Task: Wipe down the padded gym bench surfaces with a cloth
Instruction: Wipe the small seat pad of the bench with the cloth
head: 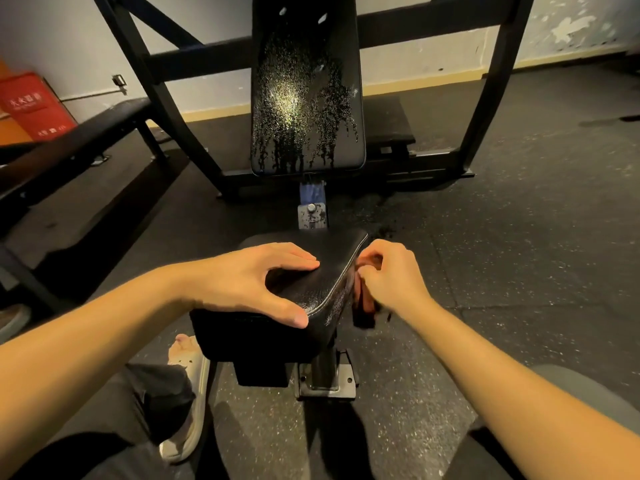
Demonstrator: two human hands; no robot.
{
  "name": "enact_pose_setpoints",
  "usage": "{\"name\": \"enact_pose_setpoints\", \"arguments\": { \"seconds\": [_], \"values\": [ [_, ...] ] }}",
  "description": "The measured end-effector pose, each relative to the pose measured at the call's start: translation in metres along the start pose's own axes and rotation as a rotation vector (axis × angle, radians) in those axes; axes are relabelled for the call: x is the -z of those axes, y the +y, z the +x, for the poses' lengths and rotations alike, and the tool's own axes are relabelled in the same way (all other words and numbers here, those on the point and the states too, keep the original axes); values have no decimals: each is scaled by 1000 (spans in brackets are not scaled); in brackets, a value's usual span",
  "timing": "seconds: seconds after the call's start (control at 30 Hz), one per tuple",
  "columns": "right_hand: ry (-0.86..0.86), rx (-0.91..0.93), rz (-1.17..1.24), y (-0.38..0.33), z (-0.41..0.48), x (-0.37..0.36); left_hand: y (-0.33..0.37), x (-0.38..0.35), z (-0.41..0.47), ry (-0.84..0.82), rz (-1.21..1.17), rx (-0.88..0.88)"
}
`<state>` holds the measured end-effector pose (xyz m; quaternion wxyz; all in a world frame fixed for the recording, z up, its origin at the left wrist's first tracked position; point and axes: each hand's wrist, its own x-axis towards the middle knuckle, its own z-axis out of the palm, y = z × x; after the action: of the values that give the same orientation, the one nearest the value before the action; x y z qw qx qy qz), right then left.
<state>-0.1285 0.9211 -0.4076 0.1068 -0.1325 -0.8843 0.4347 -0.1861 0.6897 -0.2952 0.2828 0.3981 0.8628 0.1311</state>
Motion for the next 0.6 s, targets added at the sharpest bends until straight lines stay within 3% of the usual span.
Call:
{"name": "enact_pose_setpoints", "arguments": {
  "seconds": [0.1, 0.3, 0.47, 0.6],
  "values": [
    [31, -66, 37, -4, 11, 0, -1, -1, 0, 14, -6, 9],
    [-89, 156, 188, -39, -98, 10, 1, 0, 0, 20, 4, -3],
    [50, 7, 126, -32, -53, 8, 2, 1, 0, 20, -8, 53],
    [-1, 192, 195, -52, -109, 7, -1, -1, 1, 32, -21, 33]
  ]
}}
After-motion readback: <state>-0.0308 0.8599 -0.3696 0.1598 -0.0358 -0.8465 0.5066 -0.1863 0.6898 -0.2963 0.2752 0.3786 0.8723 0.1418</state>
